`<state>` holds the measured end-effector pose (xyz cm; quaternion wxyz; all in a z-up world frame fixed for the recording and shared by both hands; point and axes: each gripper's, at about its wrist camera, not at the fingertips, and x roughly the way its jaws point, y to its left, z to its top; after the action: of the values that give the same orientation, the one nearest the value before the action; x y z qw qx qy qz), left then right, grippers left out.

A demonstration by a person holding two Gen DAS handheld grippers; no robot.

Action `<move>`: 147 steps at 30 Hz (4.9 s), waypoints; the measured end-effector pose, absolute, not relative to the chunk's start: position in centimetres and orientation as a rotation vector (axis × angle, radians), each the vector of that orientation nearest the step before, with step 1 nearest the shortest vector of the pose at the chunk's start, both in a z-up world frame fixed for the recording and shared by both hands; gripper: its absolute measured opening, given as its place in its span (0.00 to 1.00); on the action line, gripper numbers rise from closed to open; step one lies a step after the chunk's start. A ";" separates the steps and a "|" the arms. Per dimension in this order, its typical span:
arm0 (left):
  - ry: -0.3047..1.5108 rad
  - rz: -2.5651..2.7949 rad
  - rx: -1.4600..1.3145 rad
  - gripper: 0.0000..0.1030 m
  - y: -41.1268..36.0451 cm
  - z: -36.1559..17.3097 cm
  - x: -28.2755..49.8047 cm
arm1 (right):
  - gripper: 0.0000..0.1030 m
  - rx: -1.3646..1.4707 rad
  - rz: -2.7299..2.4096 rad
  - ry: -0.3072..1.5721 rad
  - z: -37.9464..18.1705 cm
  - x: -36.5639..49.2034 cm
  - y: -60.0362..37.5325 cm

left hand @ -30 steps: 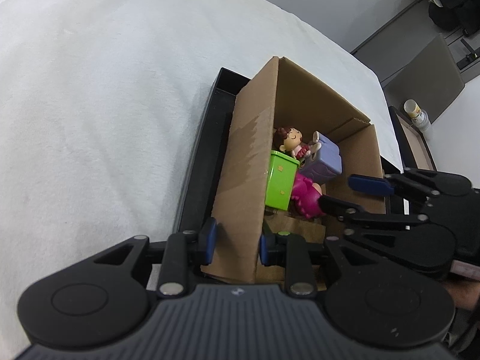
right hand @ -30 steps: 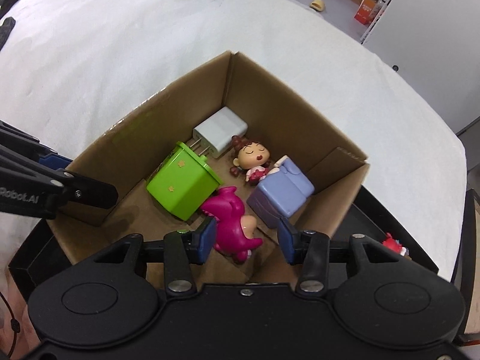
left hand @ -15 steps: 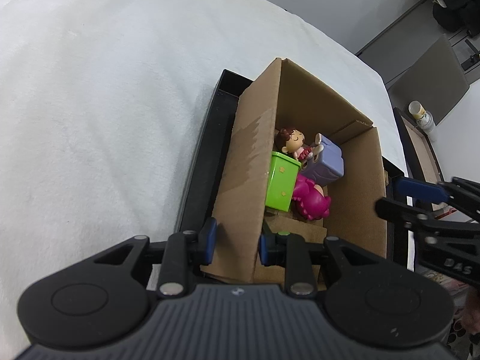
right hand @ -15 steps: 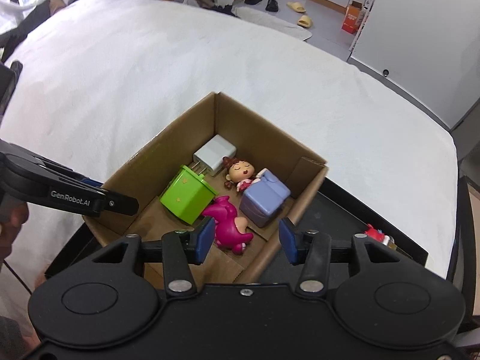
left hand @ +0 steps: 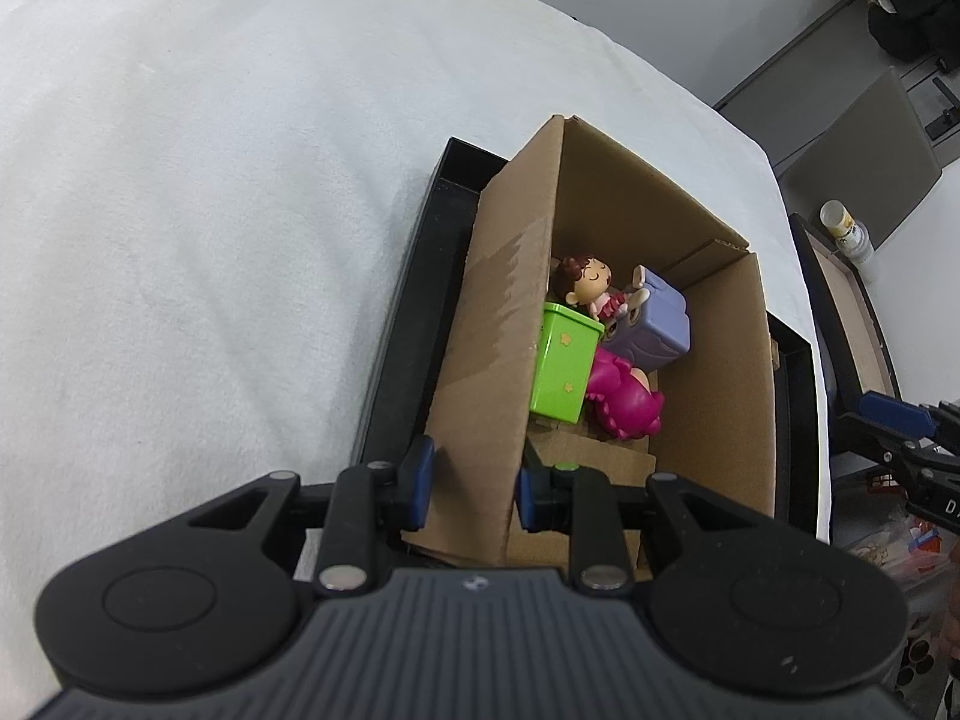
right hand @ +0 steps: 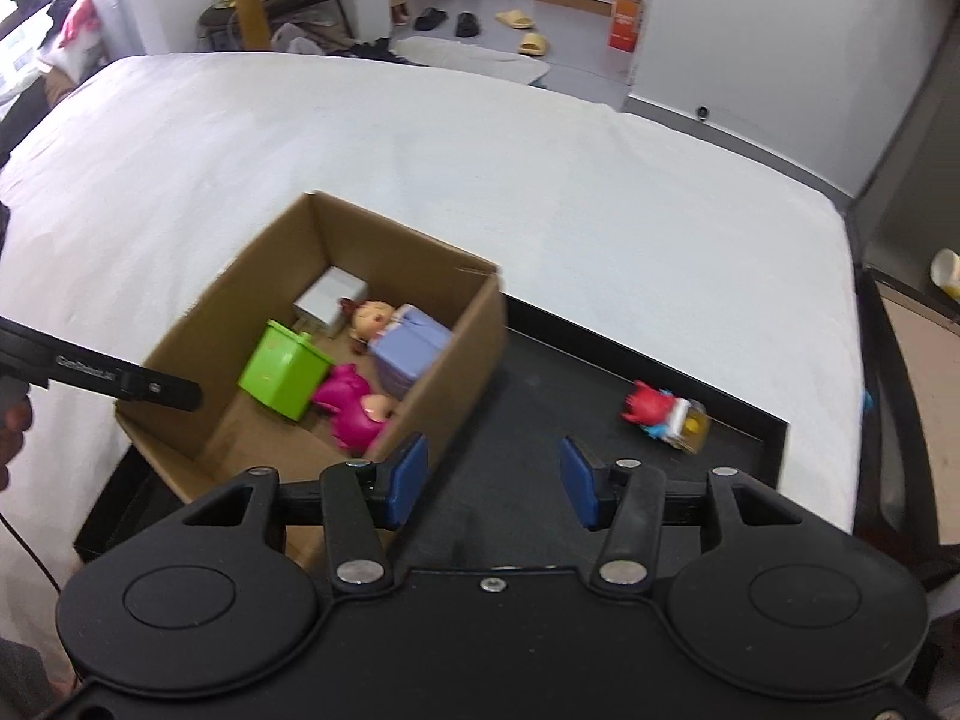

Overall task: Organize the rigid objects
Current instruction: 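Lower the magenta pink figure into the box and open the right gripper, then move the right gripper to the red crab toy on the tray and grasp it, then lift the red crab toy with the right gripper over the cardboard box, then lower the red crab toy into the box and open the right gripper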

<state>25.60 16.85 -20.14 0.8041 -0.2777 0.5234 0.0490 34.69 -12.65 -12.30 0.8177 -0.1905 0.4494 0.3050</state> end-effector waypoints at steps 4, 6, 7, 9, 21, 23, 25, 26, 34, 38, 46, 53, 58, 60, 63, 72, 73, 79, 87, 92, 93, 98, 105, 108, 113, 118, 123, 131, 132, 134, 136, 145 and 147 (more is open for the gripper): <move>1.122 0.104 -0.589 0.25 16.8 -20.1 25.6 | 0.52 -0.393 0.618 0.964 -12.6 35.2 -14.1; 1.124 0.105 -0.590 0.25 16.8 -20.2 25.6 | 0.56 -0.386 0.607 0.968 -12.9 35.5 -14.8; 1.124 0.105 -0.590 0.25 16.8 -20.2 25.7 | 0.58 -0.383 0.603 0.970 -13.1 35.7 -15.0; 1.125 0.105 -0.587 0.25 16.7 -20.1 25.7 | 0.62 -0.373 0.593 0.972 -13.5 36.0 -15.5; 1.130 0.113 -0.571 0.24 16.5 -20.1 25.9 | 0.69 -0.167 0.447 0.999 -17.8 39.4 -18.5; 1.133 0.113 -0.568 0.24 16.6 -20.1 26.0 | 0.69 -0.143 0.430 0.994 -18.5 39.8 -18.7; 1.132 0.112 -0.553 0.24 16.5 -20.1 26.0 | 0.69 -0.117 0.413 0.992 -19.1 40.3 -18.8; 1.131 0.109 -0.546 0.24 16.4 -20.0 26.0 | 0.69 -0.101 0.406 0.993 -19.4 40.6 -18.9; 1.136 0.102 -0.529 0.22 16.3 -19.8 26.1 | 0.70 -0.058 0.343 1.000 -21.7 42.5 -18.1; 1.134 0.107 -0.515 0.22 16.1 -19.7 26.2 | 0.71 -0.050 0.326 0.998 -22.4 43.2 -17.7; 1.133 0.115 -0.515 0.22 16.0 -19.8 26.2 | 0.71 -0.031 0.288 0.997 -23.5 44.1 -17.7; 1.131 0.118 -0.500 0.21 15.8 -19.6 26.3 | 0.59 -0.041 0.258 0.989 -24.0 44.9 -17.4; 1.113 0.124 -0.474 0.20 15.5 -19.2 26.3 | 0.57 -0.068 0.232 0.979 -23.5 44.2 -17.6; 1.107 0.128 -0.466 0.20 15.4 -19.0 26.4 | 0.57 -0.070 0.242 0.983 -23.2 43.7 -17.8; 1.101 0.133 -0.454 0.20 15.3 -18.8 26.4 | 0.57 -0.085 0.245 0.975 -22.5 43.0 -17.8; 1.075 0.152 -0.454 0.17 15.2 -18.7 26.0 | 0.57 -0.083 0.284 0.950 -19.4 41.5 -17.7; 1.073 0.153 -0.454 0.17 15.3 -18.7 26.0 | 0.57 -0.083 0.291 0.948 -19.0 41.3 -17.6; 1.065 0.156 -0.459 0.16 15.3 -18.7 25.8 | 0.57 -0.101 0.339 0.928 -17.4 40.5 -17.0; 1.064 0.151 -0.478 0.17 15.7 -18.7 25.7 | 0.57 -0.133 0.385 0.912 -15.6 39.6 -15.5; 1.064 0.146 -0.489 0.17 15.9 -18.7 25.7 | 0.57 -0.146 0.417 0.900 -14.4 39.2 -14.5; 1.064 0.145 -0.491 0.17 16.0 -18.7 25.7 | 0.57 -0.148 0.422 0.898 -14.2 39.0 -14.3; 1.065 0.140 -0.497 0.17 16.0 -18.8 25.7 | 0.57 -0.161 0.464 0.887 -12.9 38.2 -12.9; 1.064 0.134 -0.501 0.17 16.1 -18.8 25.6 | 0.57 -0.192 0.555 0.897 -11.8 36.8 -10.2; 1.064 0.132 -0.506 0.17 16.2 -18.8 25.6 | 0.57 -0.213 0.590 0.907 -11.7 36.2 -9.1; 1.065 0.128 -0.515 0.17 16.4 -18.8 25.6 | 0.57 -0.260 0.654 0.924 -11.8 35.4 -7.2; 1.066 0.124 -0.518 0.18 16.5 -18.7 25.5 | 0.57 -0.340 0.738 0.949 -12.3 34.4 -5.2; 1.067 0.121 -0.523 0.18 16.5 -18.8 25.6 | 0.57 -0.445 0.806 0.976 -13.3 33.4 -3.4; 1.068 0.117 -0.528 0.18 16.6 -18.8 25.6 | 0.57 -0.526 0.897 1.054 -15.6 32.2 -1.1; 1.068 0.117 -0.530 0.18 16.6 -18.8 25.6 | 0.57 -0.527 0.910 1.067 -15.8 32.2 -0.9; 1.069 0.115 -0.532 0.18 16.6 -18.8 25.7 | 0.57 -0.557 0.913 1.068 -16.2 32.1 -0.4; 1.069 0.113 -0.533 0.18 16.6 -18.9 25.6 | 0.57 -0.575 0.916 1.083 -16.7 32.1 -0.1; 1.071 0.108 -0.543 0.18 16.7 -19.0 25.7 | 0.58 -0.636 0.917 1.136 -19.2 32.4 0.9; 1.069 0.107 -0.544 0.19 16.7 -19.1 25.6 | 0.58 -0.632 0.914 1.150 -19.6 32.6 1.0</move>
<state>25.60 16.69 -19.07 0.8240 -0.2560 0.5030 0.0503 32.62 0.99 -19.57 0.6972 -0.2832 0.5155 0.4098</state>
